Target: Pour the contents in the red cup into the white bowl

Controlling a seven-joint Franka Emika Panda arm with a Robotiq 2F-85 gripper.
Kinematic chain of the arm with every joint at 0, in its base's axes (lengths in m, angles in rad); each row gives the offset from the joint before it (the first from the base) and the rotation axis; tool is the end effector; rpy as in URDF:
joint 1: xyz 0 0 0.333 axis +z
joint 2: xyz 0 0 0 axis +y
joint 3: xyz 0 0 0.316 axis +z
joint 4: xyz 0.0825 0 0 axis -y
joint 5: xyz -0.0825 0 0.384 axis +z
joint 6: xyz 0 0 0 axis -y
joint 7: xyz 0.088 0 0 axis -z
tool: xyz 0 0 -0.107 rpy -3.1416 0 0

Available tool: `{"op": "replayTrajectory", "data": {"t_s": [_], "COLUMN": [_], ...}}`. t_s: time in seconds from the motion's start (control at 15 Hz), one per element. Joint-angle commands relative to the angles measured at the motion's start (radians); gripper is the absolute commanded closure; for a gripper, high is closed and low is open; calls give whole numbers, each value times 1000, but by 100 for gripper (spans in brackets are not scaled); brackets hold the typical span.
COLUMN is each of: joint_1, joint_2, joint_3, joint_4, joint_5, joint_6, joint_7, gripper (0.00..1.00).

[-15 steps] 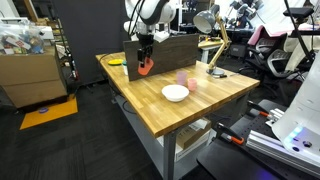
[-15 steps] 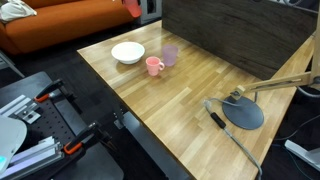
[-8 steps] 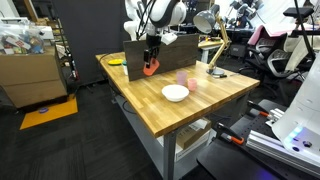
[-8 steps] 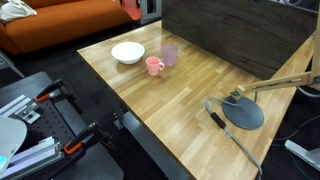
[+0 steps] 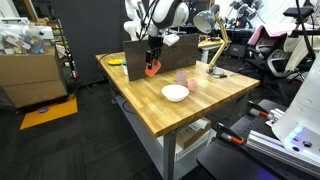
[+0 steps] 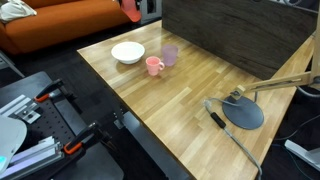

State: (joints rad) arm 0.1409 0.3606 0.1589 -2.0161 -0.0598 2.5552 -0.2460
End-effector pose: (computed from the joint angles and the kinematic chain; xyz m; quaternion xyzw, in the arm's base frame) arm 0.5931 0.1801 0.2927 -0.9545 -0.2835 -0.0916 0.0111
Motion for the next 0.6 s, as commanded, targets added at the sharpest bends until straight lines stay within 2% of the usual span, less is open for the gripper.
{"op": "replayTrajectory", "data": {"t_s": [0.0,0.27,0.53], "joint_1": [-5,-6,-11], "joint_2": [0,1,-20], "joint_3": [6,20,45], "joint_4": [2,15,-14], "joint_5": [-3,-2,16], "joint_6": [-4,41,148], "joint_7": [3,-25,-25], "gripper": [45,45,45]}}
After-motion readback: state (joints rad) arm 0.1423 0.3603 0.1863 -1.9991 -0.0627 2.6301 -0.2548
